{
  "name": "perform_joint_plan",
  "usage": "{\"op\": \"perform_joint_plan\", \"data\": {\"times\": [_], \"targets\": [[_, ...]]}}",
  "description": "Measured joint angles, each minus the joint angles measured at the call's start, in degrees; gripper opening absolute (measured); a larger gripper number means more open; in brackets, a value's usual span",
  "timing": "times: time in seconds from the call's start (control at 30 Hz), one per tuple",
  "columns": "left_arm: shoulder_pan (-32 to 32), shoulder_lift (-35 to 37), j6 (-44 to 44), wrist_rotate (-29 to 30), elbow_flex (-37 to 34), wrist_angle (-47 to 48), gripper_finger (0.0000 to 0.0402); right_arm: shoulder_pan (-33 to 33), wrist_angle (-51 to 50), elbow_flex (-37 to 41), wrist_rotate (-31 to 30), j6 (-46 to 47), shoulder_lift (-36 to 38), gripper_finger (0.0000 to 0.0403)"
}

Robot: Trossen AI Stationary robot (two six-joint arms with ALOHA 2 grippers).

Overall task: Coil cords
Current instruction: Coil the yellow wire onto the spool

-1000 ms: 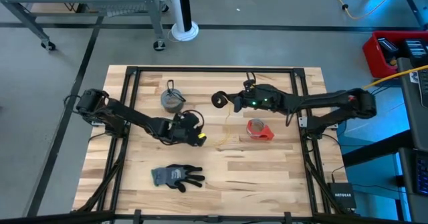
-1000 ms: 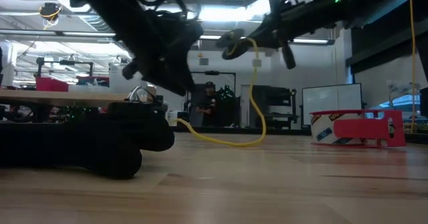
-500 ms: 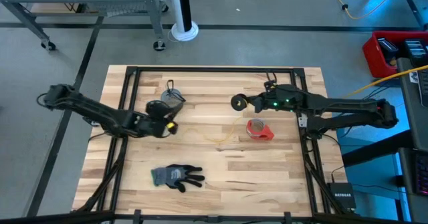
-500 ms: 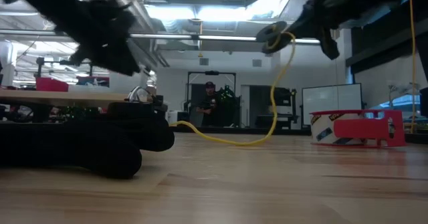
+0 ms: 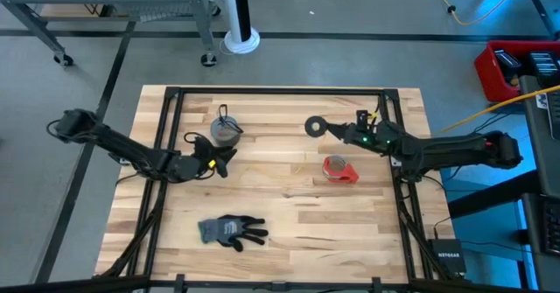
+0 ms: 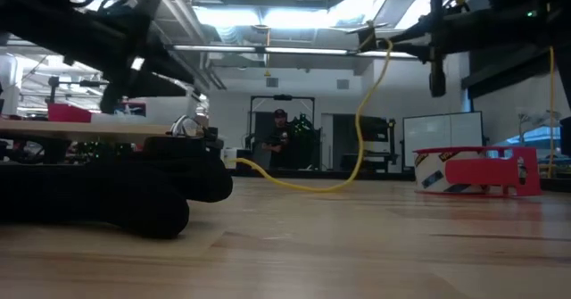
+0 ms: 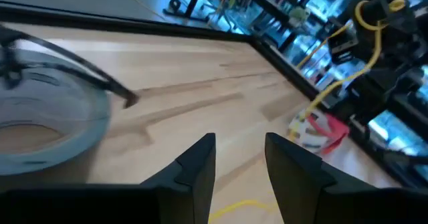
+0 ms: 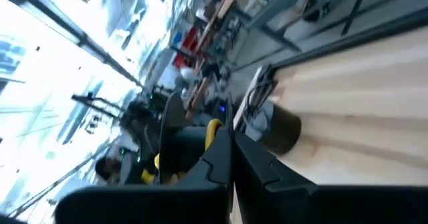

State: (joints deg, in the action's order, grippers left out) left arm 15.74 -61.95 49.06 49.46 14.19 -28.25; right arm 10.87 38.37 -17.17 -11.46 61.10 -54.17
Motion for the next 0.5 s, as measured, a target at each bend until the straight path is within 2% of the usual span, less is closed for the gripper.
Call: {"op": "perform_joint_plan", "data": {"times": [0.13,0.3,0.5], "targets": [[-0.99,-10.09,-3.76,-0.13,1.53,-10.04,0.0123,0.00,5.87,-0.07,0.61,-1.18,-5.63,0.0007],[-2.33,-24.47,-12.88,-0.45,7.82,-19.42,0.0123,-0.02,13.16,-0.09,1.58,-1.29,-12.49,0.0007],[-4.24,-37.24,-29.88,-0.54,19.18,-22.26,0.0123,-0.02,20.72,-0.83,2.10,-1.05,-17.84,0.0007]]}}
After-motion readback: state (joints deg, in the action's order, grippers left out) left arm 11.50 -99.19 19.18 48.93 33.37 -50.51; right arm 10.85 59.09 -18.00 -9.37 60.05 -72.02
